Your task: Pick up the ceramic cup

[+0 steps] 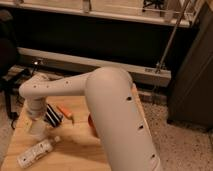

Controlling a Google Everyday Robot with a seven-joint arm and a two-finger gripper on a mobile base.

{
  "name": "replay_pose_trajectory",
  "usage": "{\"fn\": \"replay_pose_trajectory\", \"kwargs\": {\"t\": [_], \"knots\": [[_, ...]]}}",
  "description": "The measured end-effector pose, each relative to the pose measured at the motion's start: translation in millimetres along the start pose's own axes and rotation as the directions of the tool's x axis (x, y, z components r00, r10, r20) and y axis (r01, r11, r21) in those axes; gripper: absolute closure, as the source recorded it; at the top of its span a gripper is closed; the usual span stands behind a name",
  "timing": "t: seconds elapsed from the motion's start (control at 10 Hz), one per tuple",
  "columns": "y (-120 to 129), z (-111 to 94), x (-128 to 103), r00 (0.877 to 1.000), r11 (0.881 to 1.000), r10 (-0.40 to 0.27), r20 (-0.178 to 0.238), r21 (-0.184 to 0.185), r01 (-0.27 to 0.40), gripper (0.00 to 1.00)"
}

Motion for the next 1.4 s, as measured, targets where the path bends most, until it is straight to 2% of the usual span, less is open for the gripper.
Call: {"fn": "replay_pose_trajectory", "kwargs": {"t": [0.4,0.8,1.1,1.4], "knots": [[-3,-1,2,1.0,1.0,0.0,-0.006,0.001,0.0,0.2],[-2,-12,-10,0.999,1.0,0.007,0.053,-0.003,-0.007,0.2],[-14,-29,-5,0.997,0.998,0.027,0.071,0.046,-0.03,0.2],[-27,-37,9,0.996,0.994,0.054,0.065,0.092,-0.06,0.2]]}}
